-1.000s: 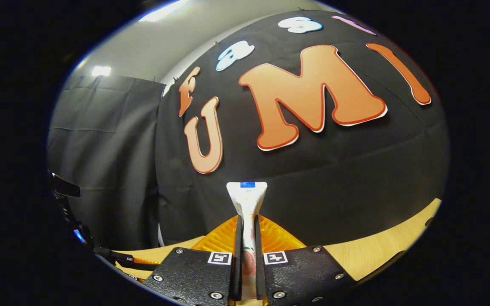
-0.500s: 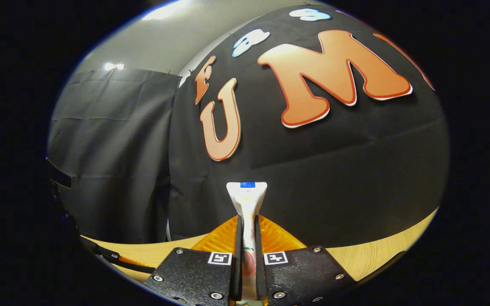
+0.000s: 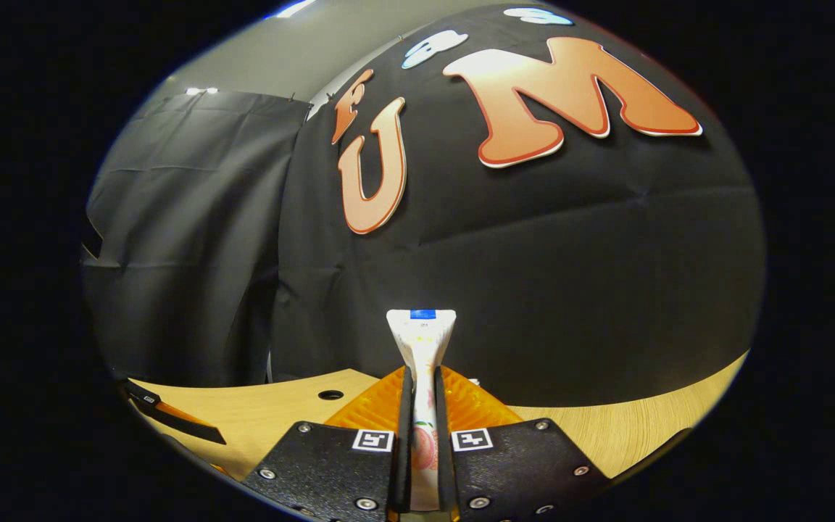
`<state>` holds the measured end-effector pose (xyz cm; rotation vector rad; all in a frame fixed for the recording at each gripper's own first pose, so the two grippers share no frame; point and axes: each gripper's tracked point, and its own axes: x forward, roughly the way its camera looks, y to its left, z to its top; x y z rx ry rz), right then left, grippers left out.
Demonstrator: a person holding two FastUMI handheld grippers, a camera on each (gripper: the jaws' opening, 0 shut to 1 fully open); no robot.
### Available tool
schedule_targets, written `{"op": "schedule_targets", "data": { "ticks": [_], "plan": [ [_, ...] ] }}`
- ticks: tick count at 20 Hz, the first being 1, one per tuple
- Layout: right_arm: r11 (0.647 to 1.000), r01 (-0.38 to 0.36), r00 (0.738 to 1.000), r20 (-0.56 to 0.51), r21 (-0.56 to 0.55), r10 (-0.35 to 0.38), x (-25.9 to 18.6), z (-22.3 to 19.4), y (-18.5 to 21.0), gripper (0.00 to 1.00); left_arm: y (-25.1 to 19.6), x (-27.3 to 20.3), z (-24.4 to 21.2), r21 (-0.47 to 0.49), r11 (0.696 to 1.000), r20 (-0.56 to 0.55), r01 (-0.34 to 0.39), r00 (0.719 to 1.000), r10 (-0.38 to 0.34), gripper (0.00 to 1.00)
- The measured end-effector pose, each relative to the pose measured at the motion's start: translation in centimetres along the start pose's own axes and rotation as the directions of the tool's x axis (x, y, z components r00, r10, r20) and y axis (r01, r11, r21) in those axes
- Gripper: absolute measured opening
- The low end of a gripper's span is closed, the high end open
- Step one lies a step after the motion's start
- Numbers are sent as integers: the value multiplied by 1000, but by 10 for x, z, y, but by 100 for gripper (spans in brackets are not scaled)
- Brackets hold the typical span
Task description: Put the toothbrush and toothpaste on the desktop into the cup, then pick up the cup and place it on the coaster on the desktop.
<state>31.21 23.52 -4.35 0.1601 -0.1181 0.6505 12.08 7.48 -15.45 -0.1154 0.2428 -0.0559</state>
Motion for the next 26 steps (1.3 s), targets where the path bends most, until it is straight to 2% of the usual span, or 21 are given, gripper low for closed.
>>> {"op": "schedule_targets", "data": {
  "ticks": [4,7,11,14,15,17,18,19,20,21,26],
  "plan": [
    [999,11,999,-39,-37,-13,-7,1,-1,21,-3,-1,0,-7,1000,-6,6,1000,-6,98],
    [999,18,998,-57,-42,-21,-35,2,-1,22,-7,-1,-1,-8,1000,-10,14,1000,-14,98],
    [997,22,999,-46,-79,-25,-68,37,0,24,-11,-4,11,10,1000,-4,-3,1000,3,97],
    [992,50,999,-4,-112,-51,-93,69,-2,40,-20,-9,38,45,999,46,-17,999,15,97],
    [991,55,998,14,-118,-53,-105,80,0,51,-25,-10,48,56,998,61,-18,998,14,97],
    [991,52,997,66,-120,-44,-130,101,10,62,-37,-9,65,71,997,79,-6,997,0,97],
    [989,68,994,96,-131,-56,-143,112,12,65,-42,-10,73,76,997,87,0,996,-7,97],
    [985,89,990,119,-147,-71,-154,122,10,74,-45,-8,78,82,997,86,3,996,-10,97],
    [980,114,986,139,-160,-92,-166,129,6,72,-49,-6,83,88,996,82,3,997,-11,96],
    [975,141,982,149,-172,-116,-178,137,4,80,-52,-3,89,90,996,72,7,997,-14,97],
    [941,251,963,159,-226,-218,-231,162,-9,87,-63,18,110,54,998,-12,24,1000,-23,97]
  ]
}}
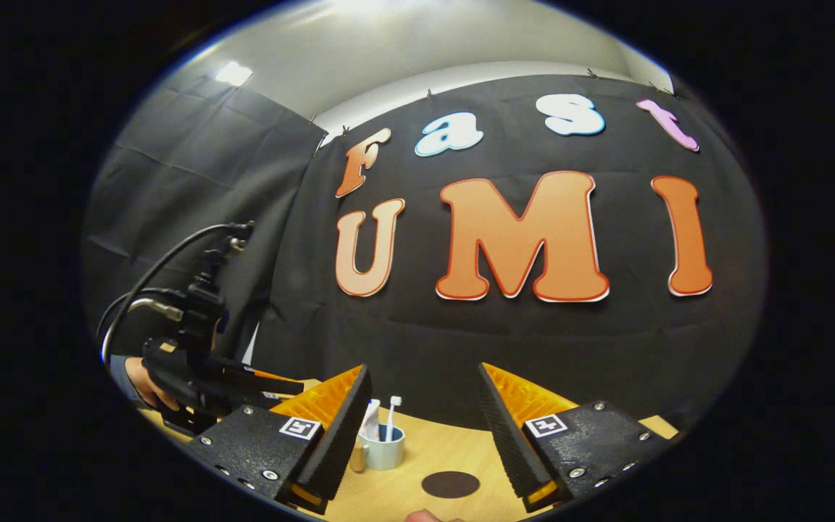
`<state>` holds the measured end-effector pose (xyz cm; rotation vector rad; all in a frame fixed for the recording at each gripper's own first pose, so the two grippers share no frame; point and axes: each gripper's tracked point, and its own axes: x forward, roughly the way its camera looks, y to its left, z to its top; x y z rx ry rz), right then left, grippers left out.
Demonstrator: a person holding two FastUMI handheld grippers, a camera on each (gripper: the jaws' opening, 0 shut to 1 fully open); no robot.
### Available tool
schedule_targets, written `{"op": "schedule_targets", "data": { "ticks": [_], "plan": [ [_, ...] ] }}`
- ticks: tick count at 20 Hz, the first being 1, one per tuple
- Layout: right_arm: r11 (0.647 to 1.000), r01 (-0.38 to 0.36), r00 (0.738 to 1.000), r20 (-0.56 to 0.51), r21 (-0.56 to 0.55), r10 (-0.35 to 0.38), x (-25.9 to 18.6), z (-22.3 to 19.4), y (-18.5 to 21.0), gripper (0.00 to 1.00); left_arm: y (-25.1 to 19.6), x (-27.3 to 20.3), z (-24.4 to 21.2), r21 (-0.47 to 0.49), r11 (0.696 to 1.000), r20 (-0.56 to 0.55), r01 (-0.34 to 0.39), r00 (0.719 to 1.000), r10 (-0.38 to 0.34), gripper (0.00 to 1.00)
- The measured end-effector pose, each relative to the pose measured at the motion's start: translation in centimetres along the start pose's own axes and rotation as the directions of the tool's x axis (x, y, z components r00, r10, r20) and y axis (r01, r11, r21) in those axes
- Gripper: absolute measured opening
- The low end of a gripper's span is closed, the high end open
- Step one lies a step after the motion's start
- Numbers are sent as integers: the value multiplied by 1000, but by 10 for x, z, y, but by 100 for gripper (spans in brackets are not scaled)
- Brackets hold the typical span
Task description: Put the toothbrush and toothpaste on the desktop into the cup, then pick up the cup and place it on the coaster on the desktop.
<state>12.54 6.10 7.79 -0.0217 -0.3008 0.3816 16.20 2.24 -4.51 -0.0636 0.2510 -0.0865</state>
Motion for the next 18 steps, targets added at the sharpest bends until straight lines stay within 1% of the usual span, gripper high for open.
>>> {"op": "schedule_targets", "data": {
  "ticks": [1,3,5,6,7,8,9,10,11,12,15,16,18],
  "plan": [
    [1000,16,1000,1,-6,-16,-11,3,-8,88,-2,5,3,-11,1000,-23,3,1000,-3,97],
    [999,50,999,0,-4,-50,-34,9,-22,89,-3,20,2,-19,1000,-103,-2,995,0,97],
    [996,94,995,-14,-2,-94,-53,7,-37,90,-4,27,-10,0,1000,-220,-20,975,20,97],
    [995,104,994,-15,3,-104,-63,6,-40,93,-7,34,-14,7,1000,-256,-20,967,21,97],
    [993,114,993,-19,1,-114,-74,3,-44,90,-10,39,-18,16,1000,-294,-13,956,17,97],
    [992,130,991,-24,-8,-130,-83,0,-51,90,-13,42,-25,25,1000,-334,-6,943,14,97],
    [989,147,989,-28,-23,-148,-94,-3,-58,88,-15,46,-34,31,1000,-374,-7,927,18,97],
    [987,154,987,-32,-36,-156,-103,-5,-63,93,-20,50,-41,29,1000,-413,-3,911,15,98],
    [986,162,986,-43,-44,-164,-112,-8,-69,91,-23,54,-49,23,1000,-448,0,894,11,98],
    [984,171,983,-58,-47,-173,-124,-12,-75,91,-25,59,-55,16,1000,-483,8,876,0,97],
    [977,209,975,-70,-47,-212,-171,-23,-104,91,-23,75,-69,4,1000,-554,-6,833,7,98],
    [975,216,973,-69,-48,-219,-183,-25,-111,91,-24,80,-75,-3,1000,-581,-10,814,7,97],
    [974,221,973,-62,-44,-223,-190,-30,-116,91,-23,87,-89,-8,1000,-629,-19,777,10,97]
  ]
}}
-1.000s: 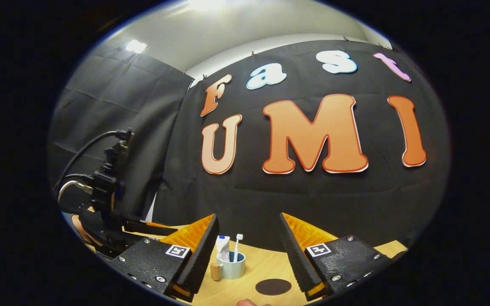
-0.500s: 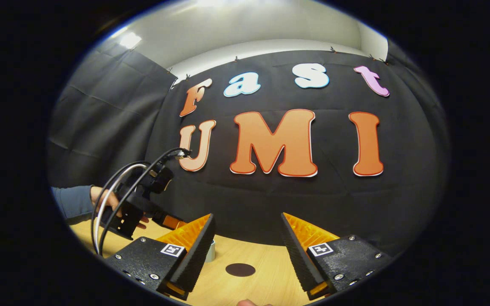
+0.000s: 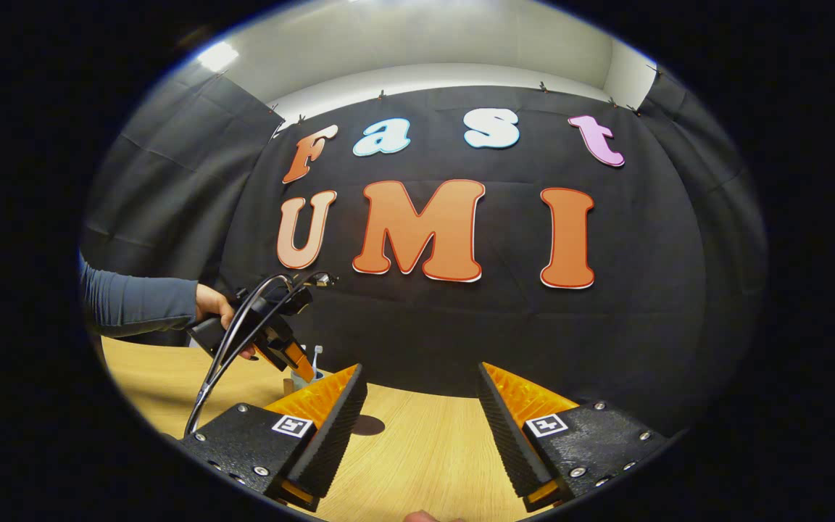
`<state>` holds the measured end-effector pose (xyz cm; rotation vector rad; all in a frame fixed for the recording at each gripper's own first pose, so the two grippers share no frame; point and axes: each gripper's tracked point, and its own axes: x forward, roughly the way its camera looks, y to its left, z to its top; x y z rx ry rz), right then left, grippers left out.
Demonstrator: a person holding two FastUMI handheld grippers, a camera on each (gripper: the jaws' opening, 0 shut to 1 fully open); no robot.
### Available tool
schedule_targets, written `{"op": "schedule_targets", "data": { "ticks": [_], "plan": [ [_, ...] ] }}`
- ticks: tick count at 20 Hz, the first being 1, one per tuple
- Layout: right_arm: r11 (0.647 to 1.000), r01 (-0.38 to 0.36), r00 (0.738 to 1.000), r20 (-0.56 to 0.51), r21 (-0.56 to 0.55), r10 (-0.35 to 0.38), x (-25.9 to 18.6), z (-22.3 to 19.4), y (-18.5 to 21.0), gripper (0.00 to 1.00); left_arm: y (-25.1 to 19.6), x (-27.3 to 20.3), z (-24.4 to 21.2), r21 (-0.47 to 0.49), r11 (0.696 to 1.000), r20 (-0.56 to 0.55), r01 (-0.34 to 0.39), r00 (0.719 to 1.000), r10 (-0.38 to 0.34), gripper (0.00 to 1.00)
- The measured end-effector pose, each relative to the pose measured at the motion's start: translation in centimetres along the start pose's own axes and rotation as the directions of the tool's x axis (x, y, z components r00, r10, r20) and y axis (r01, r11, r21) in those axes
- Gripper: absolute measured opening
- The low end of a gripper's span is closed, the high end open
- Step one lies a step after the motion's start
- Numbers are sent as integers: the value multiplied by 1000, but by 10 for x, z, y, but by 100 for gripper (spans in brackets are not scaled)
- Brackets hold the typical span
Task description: Put the toothbrush and toothpaste on the desktop into the cup, then pick up the cup and place it on the coaster on the desktop.
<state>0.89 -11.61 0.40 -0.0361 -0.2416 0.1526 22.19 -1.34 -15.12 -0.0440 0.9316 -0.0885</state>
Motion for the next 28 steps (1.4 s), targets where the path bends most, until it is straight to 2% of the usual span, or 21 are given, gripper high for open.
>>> {"op": "schedule_targets", "data": {
  "ticks": [6,8,9,11,12,13,14,15,16,17,20,24,26,28],
  "plan": [
    [999,-37,999,-20,33,38,14,-22,19,92,13,47,-24,4,997,-136,-72,988,72,95],
    [998,-52,998,-34,37,53,16,-30,27,92,21,55,-28,11,994,-155,-106,982,107,87],
    [997,-61,997,-38,41,63,17,-33,30,92,20,54,-29,7,994,-158,-106,982,106,75],
    [995,-77,996,-39,56,80,18,-35,36,92,19,52,-31,7,994,-167,-108,980,108,72],
    [995,-81,996,-41,61,84,18,-36,38,92,19,53,-33,9,994,-176,-106,979,106,76],
    [994,-85,995,-41,64,87,18,-37,39,92,20,52,-37,6,994,-184,-105,977,104,66],
    [994,-86,995,-40,65,89,17,-37,39,92,19,52,-43,-4,995,-195,-102,976,100,61],
    [994,-86,995,-38,67,89,16,-38,39,92,20,49,-44,-13,995,-196,-103,976,99,46],
    [994,-89,995,-36,71,91,15,-37,39,92,21,49,-45,-11,995,-193,-103,976,99,21],
    [994,-85,995,-37,73,88,15,-37,38,92,20,45,-49,-14,994,-192,-104,976,100,27],
    [995,-68,997,-37,73,71,11,-38,32,92,26,47,-68,-28,995,-179,-96,980,89,25],
    [995,-49,998,-38,83,52,7,-40,26,92,54,34,-67,-60,996,-156,-66,986,56,22],
    [996,-42,998,-41,84,45,6,-40,24,93,63,19,-56,-49,997,-125,-65,990,59,22],
    [995,-40,998,-43,88,44,3,-43,24,91,37,3,-30,-35,998,-91,-61,994,58,21]
  ]
}}
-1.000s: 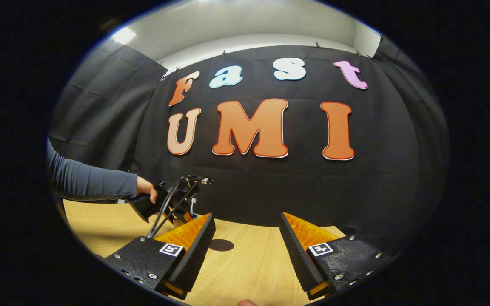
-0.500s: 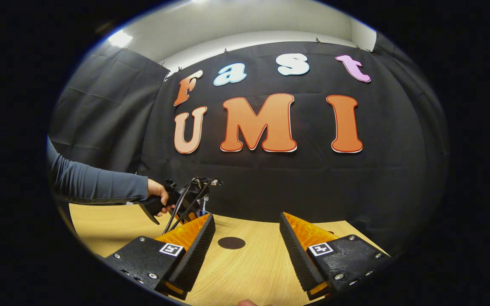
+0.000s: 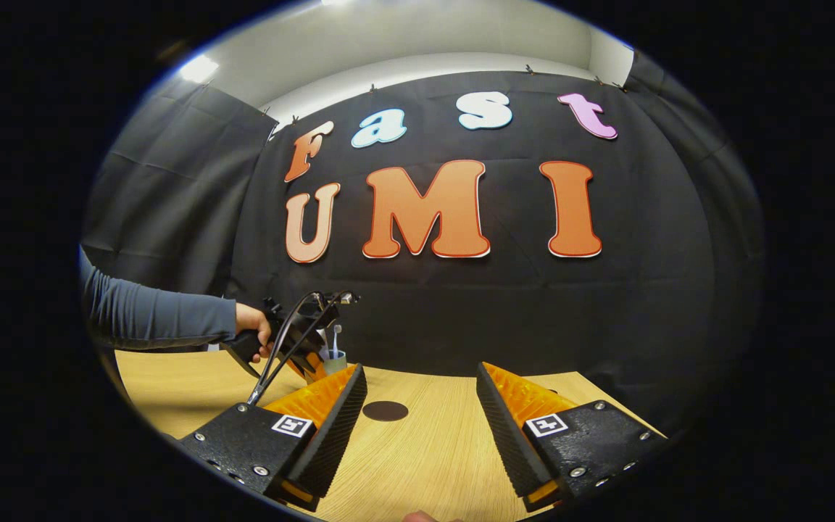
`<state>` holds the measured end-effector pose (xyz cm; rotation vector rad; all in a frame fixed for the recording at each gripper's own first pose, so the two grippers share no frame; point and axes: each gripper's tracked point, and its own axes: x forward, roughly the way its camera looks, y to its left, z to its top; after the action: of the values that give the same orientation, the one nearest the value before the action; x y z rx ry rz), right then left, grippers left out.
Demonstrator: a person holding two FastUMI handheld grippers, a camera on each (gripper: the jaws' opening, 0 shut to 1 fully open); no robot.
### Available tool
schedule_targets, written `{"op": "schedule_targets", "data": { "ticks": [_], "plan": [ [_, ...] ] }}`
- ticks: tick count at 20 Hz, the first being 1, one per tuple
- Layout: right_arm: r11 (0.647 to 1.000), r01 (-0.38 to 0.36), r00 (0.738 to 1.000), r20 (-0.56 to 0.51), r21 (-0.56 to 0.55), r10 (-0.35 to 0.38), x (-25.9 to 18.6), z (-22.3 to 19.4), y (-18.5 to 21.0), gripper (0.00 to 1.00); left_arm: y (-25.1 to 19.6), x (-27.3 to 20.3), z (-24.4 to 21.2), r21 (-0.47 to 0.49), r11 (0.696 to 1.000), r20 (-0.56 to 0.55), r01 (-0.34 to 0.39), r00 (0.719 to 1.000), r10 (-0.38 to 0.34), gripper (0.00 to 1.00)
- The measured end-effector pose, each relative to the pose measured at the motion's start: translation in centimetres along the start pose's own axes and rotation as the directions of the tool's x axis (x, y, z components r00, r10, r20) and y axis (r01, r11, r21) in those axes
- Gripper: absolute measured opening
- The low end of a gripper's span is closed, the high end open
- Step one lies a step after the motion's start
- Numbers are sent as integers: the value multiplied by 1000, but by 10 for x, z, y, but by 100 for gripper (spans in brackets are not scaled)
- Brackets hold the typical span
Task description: Put the toothbrush and toothpaste on the desktop into the cup, then pick up the cup and place it on the coaster on the desktop.
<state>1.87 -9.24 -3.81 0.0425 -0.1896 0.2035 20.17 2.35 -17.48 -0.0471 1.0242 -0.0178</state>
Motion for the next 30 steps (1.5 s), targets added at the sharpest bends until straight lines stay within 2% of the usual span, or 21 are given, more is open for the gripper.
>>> {"op": "schedule_targets", "data": {
  "ticks": [6,10,14,18,19,21,22,23,25,26,27,30],
  "plan": [
    [1000,24,1000,-4,-5,-24,-7,-4,-7,92,-10,-27,18,61,997,41,55,997,-58,21],
    [999,46,999,-9,-15,-47,-15,-6,-16,92,-36,-14,13,113,989,19,100,994,-103,21],
    [998,68,997,-28,-10,-69,-19,-14,-27,92,-39,-1,1,146,981,-10,131,991,-131,21],
    [996,87,995,-40,2,-87,-21,-18,-36,92,-35,3,-7,147,981,-69,125,991,-116,21],
    [996,91,995,-46,8,-90,-19,-20,-37,92,-35,1,4,152,981,-40,124,992,-119,21],
    [995,96,994,-55,20,-95,-18,-25,-40,92,-39,-6,4,159,979,-67,129,991,-119,23],
    [995,101,993,-58,25,-99,-18,-26,-41,92,-41,-8,7,164,977,-65,135,990,-126,21],
    [994,103,993,-59,30,-102,-16,-26,-42,92,-41,-13,10,170,977,-50,130,991,-123,30],
    [993,110,992,-63,34,-108,-12,-26,-41,91,-43,-22,19,184,973,-4,141,990,-143,65],
    [993,118,991,-68,25,-116,-10,-30,-41,91,-46,-19,4,192,971,22,139,989,-146,83],
    [992,126,989,-77,11,-125,-9,-33,-41,91,-38,-28,14,195,971,46,138,988,-150,95],
    [992,126,987,-94,-17,-127,-5,-37,-30,91,-35,-44,17,185,970,154,157,970,-187,99]
  ]
}}
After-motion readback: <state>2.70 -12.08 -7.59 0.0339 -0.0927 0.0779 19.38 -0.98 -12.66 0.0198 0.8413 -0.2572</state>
